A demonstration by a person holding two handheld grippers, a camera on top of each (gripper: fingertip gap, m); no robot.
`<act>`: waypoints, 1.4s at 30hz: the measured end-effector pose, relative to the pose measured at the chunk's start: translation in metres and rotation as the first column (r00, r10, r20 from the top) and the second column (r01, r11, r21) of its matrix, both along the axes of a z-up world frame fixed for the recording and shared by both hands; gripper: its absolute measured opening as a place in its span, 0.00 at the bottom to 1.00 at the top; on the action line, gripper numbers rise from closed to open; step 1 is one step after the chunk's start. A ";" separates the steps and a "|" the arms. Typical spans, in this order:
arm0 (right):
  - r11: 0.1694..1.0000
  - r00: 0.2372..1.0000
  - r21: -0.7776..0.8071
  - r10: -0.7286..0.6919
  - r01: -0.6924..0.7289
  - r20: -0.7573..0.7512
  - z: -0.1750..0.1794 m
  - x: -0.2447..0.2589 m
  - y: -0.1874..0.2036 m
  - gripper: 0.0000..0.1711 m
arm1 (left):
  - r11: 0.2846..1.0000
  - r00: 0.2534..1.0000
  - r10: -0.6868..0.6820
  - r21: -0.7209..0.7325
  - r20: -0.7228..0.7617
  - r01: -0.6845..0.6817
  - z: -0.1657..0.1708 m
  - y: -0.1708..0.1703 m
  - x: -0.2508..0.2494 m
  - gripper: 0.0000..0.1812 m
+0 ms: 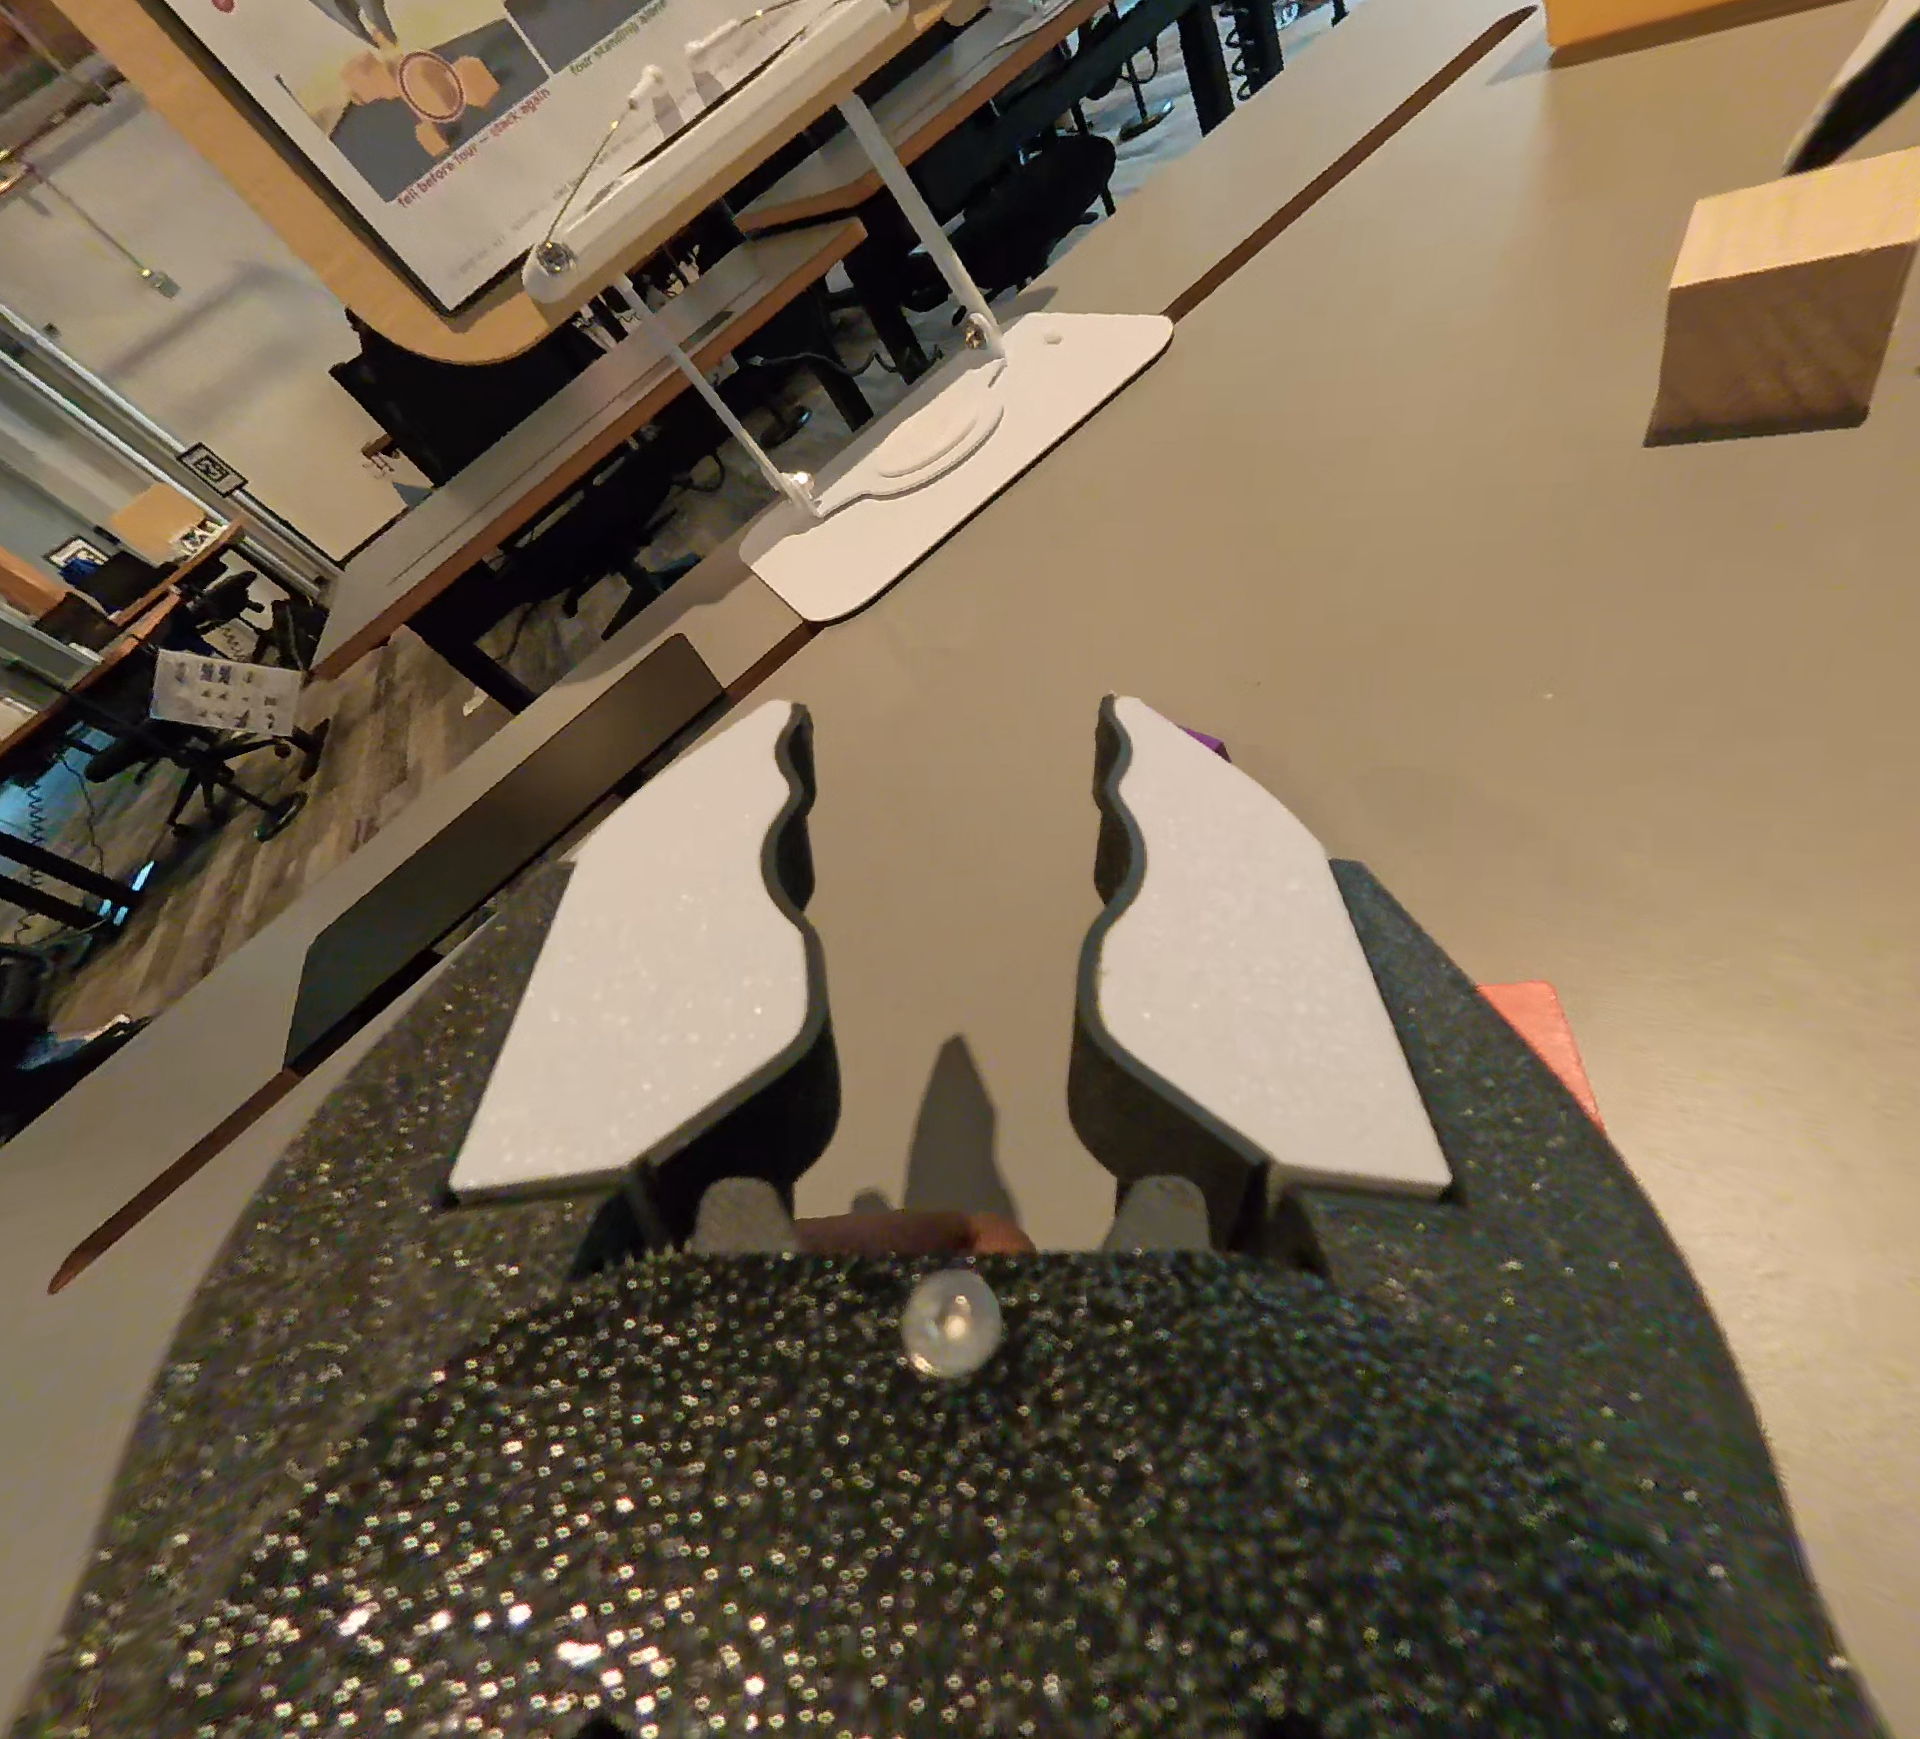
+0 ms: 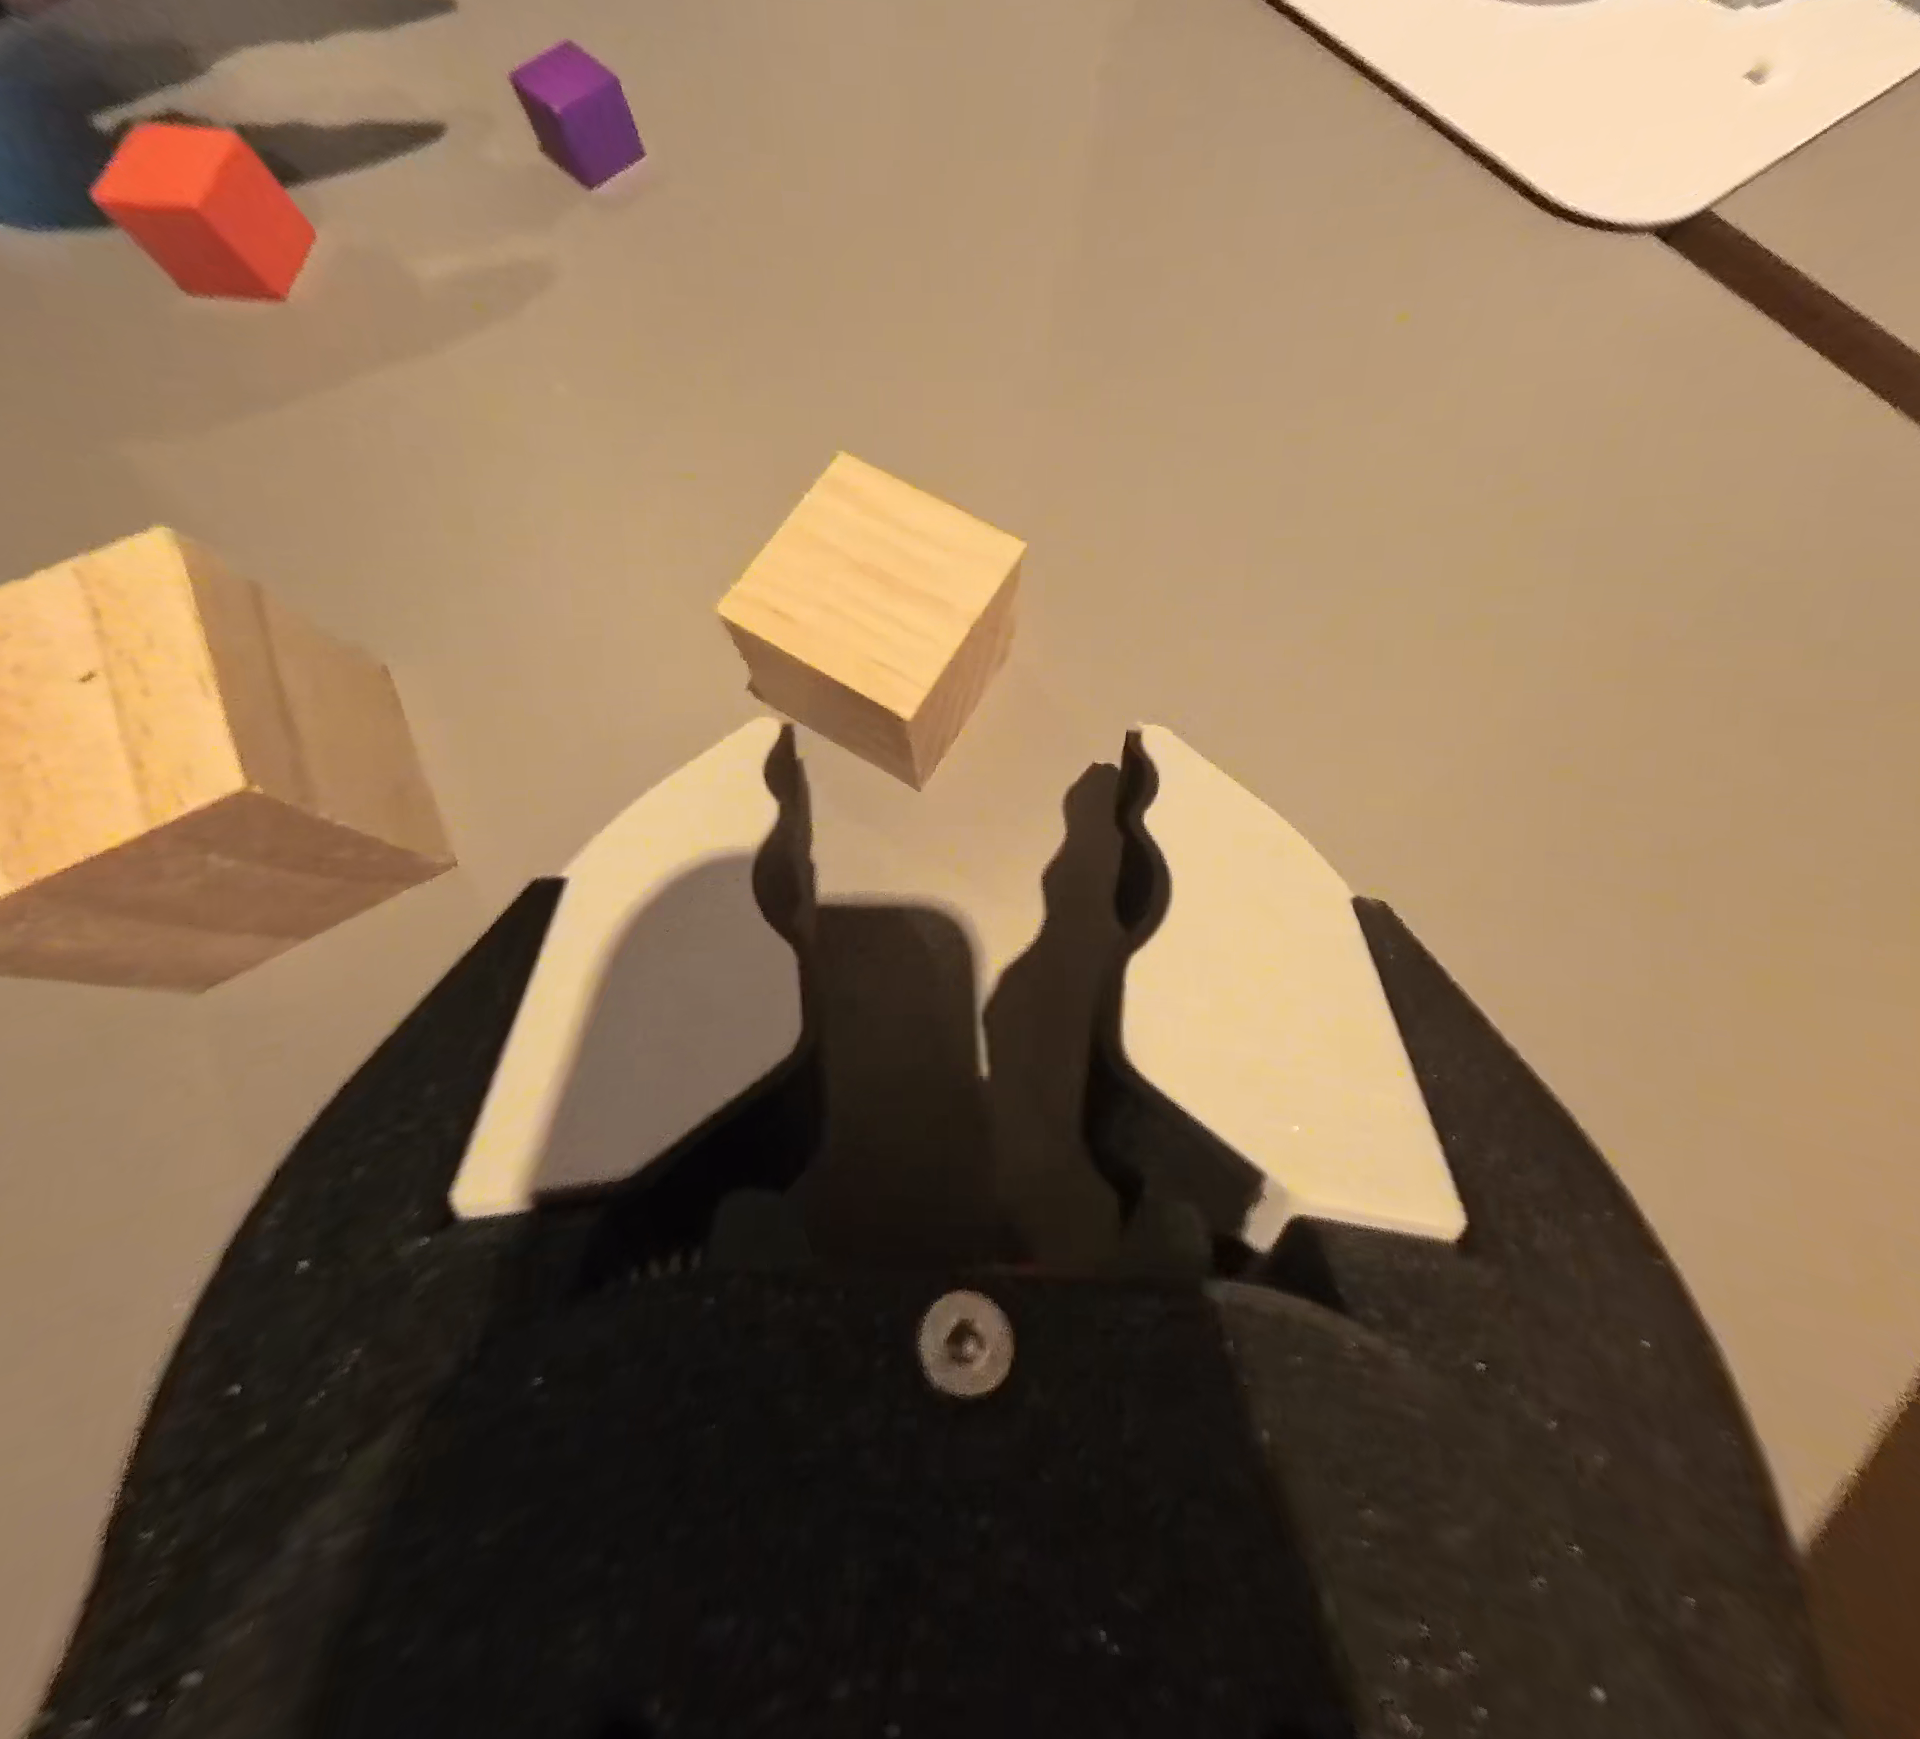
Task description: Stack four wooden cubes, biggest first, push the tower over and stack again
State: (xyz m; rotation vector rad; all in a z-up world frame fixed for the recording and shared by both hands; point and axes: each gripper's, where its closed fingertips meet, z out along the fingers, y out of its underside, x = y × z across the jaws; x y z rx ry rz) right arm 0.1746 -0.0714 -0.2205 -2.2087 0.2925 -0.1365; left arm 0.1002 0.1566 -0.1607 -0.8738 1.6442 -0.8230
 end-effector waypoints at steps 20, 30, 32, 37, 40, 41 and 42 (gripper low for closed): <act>0.977 0.979 -0.105 0.193 -0.186 0.068 -0.011 -0.042 0.029 0.22 | 1.000 1.000 -0.007 0.024 -0.009 0.007 -0.003 -0.004 0.001 0.28; 0.963 0.964 -0.138 0.246 -0.231 0.099 -0.012 -0.053 0.030 0.22 | 0.999 0.997 -0.046 0.016 -0.055 0.047 -0.004 -0.002 -0.001 0.30; 0.969 0.969 -0.133 0.224 -0.210 0.102 -0.013 -0.049 0.030 0.23 | 0.993 0.988 -0.120 -0.017 -0.096 0.119 -0.005 -0.007 -0.006 0.30; 0.975 0.975 -0.136 0.192 -0.176 0.110 -0.014 -0.044 0.031 0.23 | 0.895 0.860 -0.434 -0.235 -0.267 0.379 -0.014 -0.037 -0.042 0.31; 0.974 0.974 -0.138 0.197 -0.182 0.109 -0.015 -0.045 0.030 0.24 | 0.858 0.761 -0.512 -0.210 -0.399 0.468 -0.037 -0.052 -0.064 0.32; 0.974 0.974 -0.137 0.198 -0.183 0.106 -0.015 -0.045 0.029 0.24 | 0.868 0.754 -0.489 -0.155 -0.438 0.472 -0.046 -0.052 -0.064 0.33; 0.974 0.975 -0.136 0.198 -0.183 0.105 -0.015 -0.045 0.029 0.24 | 0.878 0.750 -0.459 -0.115 -0.476 0.465 -0.055 -0.051 -0.063 0.31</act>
